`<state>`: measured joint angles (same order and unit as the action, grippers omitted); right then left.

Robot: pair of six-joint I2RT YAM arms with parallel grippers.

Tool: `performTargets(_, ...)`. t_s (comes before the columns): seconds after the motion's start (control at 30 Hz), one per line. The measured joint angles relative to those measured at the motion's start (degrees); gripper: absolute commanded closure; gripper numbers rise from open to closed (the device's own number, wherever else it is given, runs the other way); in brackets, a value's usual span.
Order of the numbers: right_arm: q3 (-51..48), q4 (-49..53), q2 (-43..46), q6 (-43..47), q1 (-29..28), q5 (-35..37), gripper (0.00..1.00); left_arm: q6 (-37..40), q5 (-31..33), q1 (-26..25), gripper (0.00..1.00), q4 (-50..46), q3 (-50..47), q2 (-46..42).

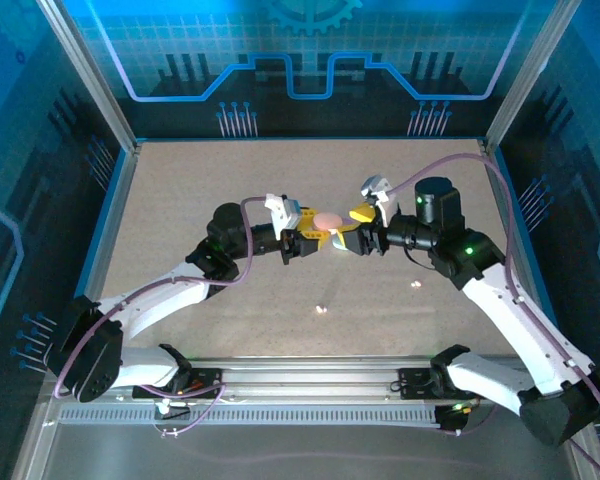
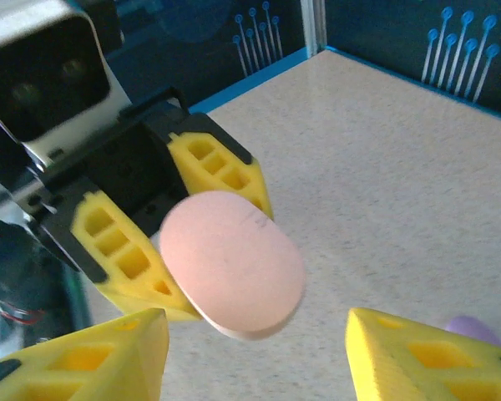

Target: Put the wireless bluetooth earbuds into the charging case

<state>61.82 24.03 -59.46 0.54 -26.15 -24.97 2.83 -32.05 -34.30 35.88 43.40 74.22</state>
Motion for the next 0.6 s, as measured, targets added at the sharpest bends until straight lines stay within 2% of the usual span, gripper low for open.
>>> performTargets(0.23,0.0,0.0,-2.0,5.4,-0.2,2.3,0.42,-1.1,-0.4,0.2,0.75,-0.7,0.1,0.7)
performTargets(0.6,-1.2,-1.6,-2.0,8.3,-0.6,0.5,0.42,-2.3,-0.9,0.2,0.75,-0.9,0.6,0.8)
